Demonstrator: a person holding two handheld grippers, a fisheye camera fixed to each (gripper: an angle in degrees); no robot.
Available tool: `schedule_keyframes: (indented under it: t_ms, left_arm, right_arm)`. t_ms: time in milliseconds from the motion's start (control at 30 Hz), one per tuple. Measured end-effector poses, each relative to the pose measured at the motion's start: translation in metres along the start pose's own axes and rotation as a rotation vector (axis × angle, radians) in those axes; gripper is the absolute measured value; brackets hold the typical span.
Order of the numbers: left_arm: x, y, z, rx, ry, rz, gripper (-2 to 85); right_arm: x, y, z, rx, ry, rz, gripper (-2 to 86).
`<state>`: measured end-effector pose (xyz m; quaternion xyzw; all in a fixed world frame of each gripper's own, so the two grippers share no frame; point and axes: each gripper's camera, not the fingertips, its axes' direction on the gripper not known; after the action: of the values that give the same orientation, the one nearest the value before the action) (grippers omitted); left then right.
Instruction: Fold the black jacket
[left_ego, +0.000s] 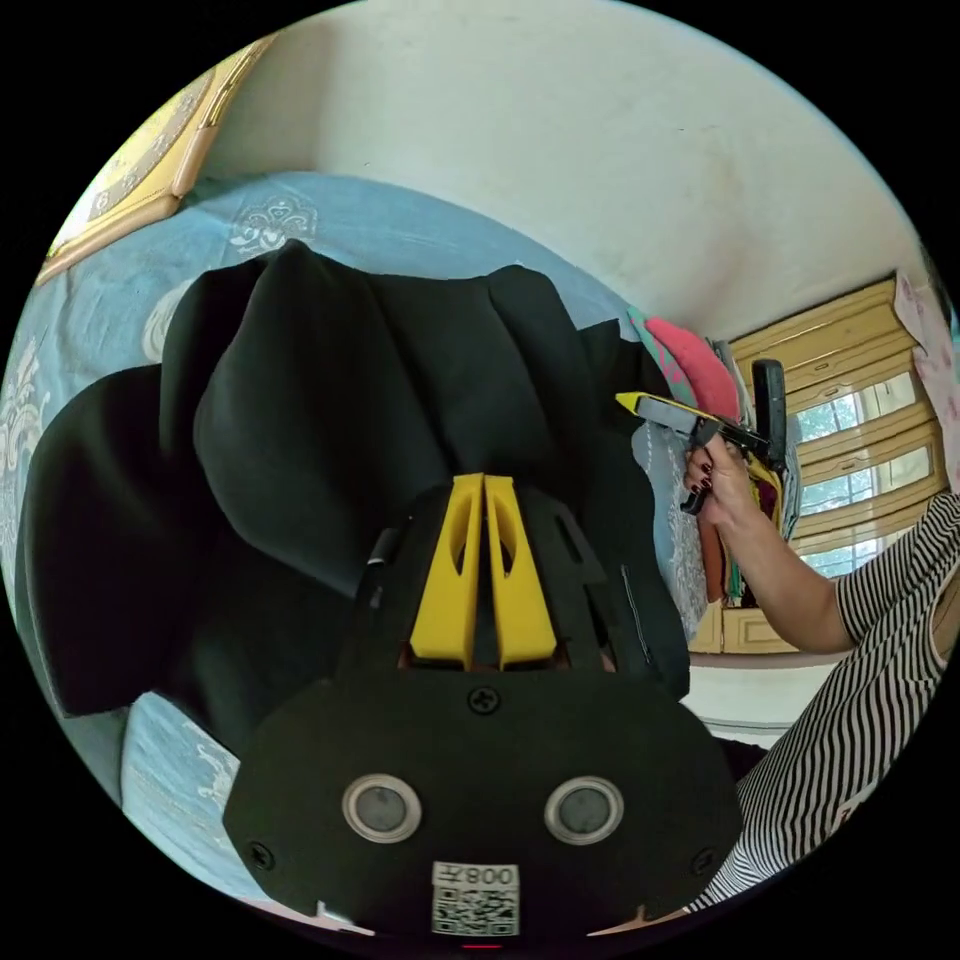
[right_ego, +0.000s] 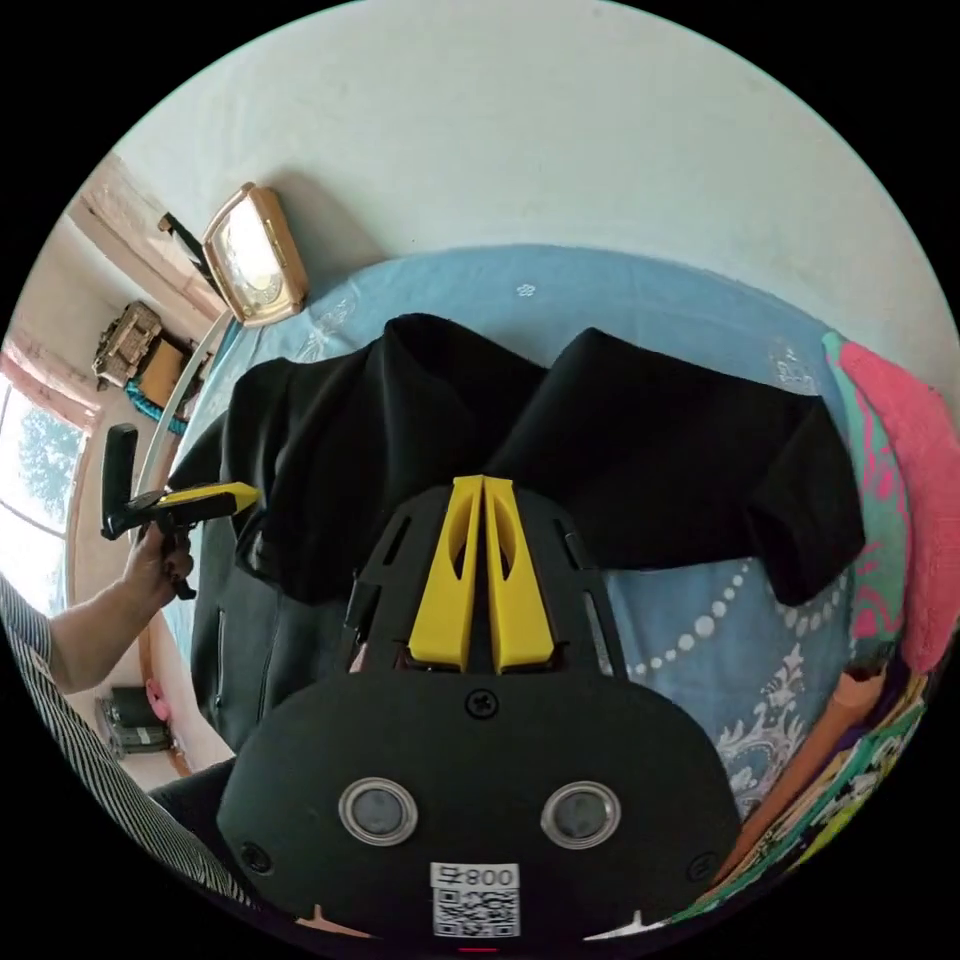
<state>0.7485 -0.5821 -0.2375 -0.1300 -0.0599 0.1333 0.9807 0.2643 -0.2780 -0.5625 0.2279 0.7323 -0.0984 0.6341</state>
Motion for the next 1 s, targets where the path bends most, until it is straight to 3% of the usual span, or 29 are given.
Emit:
schedule_keyframes:
  t_ms: [133, 467, 700, 833, 1000]
  left_arm:
    - [0.036, -0.013, 0.012, -0.008, -0.022, 0.078, 0.1]
    - [0.099, -0.061, 0.096, -0.126, 0.283, 0.188, 0.7]
    - [0.126, -0.090, 0.136, -0.177, 0.530, 0.162, 6.9]
    - [0.128, -0.111, 0.163, -0.188, 0.744, 0.021, 13.5]
    - [0.113, -0.117, 0.176, -0.136, 0.919, -0.167, 13.3]
  right_arm:
    - [0.093, 0.037, -0.065, -0.012, 0.349, 0.162, 8.7]
    - [0.170, 0.060, -0.090, -0.131, 0.543, 0.183, 8.3]
    - [0.185, 0.092, -0.172, 0.028, 0.393, 0.231, 4.3]
    - [0.184, 0.114, -0.222, 0.108, 0.230, 0.235, 3.5]
    - [0.185, 0.120, -0.248, 0.131, 0.112, 0.213, 3.3]
